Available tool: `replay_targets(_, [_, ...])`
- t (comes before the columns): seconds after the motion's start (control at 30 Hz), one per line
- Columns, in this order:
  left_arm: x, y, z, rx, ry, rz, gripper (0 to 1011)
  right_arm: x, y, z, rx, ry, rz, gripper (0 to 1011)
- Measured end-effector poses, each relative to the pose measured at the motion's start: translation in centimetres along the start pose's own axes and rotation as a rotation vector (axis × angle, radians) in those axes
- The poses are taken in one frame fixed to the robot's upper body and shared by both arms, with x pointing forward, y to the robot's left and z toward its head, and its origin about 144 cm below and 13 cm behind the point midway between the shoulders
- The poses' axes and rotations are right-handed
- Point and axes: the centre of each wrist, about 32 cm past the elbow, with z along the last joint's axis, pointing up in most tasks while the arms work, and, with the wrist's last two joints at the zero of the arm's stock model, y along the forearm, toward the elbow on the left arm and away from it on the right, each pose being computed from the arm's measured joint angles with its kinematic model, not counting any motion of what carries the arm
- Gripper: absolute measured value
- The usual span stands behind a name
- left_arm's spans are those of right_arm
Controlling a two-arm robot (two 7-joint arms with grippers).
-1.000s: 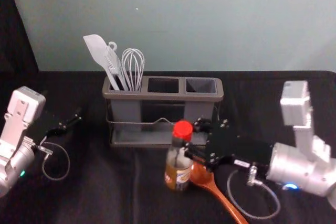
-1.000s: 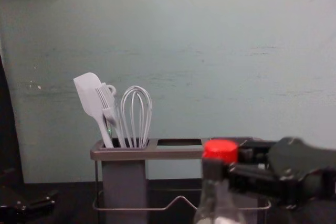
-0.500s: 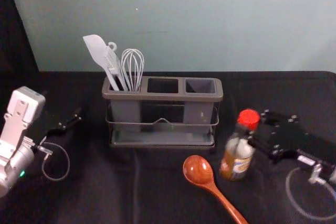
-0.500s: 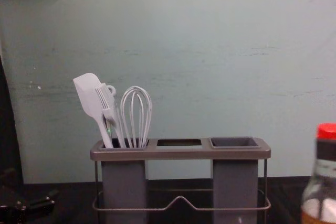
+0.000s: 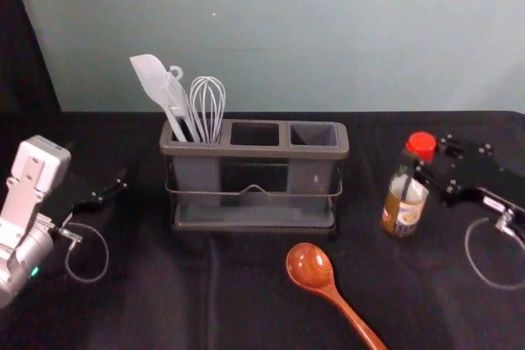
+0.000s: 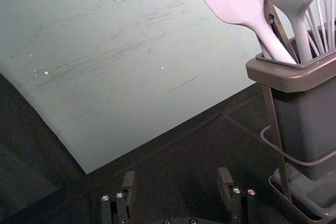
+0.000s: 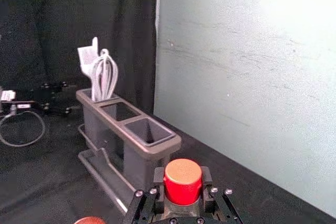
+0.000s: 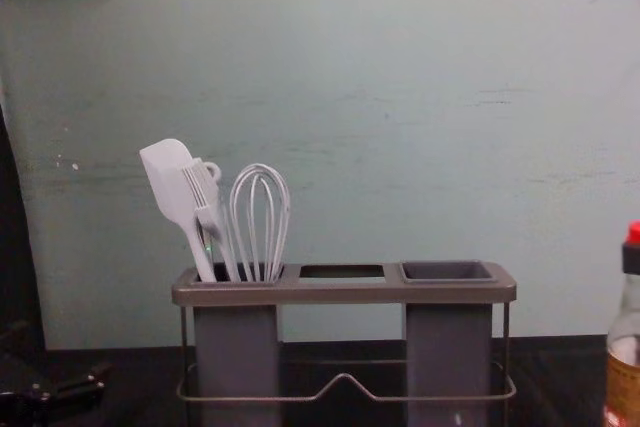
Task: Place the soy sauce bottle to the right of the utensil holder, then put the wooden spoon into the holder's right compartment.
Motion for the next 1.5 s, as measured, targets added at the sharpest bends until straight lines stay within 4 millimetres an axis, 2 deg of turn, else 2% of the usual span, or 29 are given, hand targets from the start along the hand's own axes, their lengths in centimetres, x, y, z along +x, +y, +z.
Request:
replay_targets(0.3, [0.0, 0.0, 0.0, 0.0, 0.0, 0.0, 1012, 1.4, 3.1, -0.9, 0.013, 0.02, -0.008, 390])
replay_targets(0.53, [0.0, 0.0, 0.0, 0.0, 0.0, 0.0, 1011, 1.5, 4.6, -1.7, 0.018, 0.035, -0.004, 392])
replay_targets(1.17, [0.0, 0.0, 0.0, 0.0, 0.0, 0.0, 1011, 1.3, 6.1, -3.1, 0.021, 0.076, 0.001, 392])
replay_targets(1.5, [0.0, 0.0, 0.0, 0.0, 0.0, 0.0, 1011, 1.1, 6.6, -3.2, 0.018, 0.085, 0.007, 390])
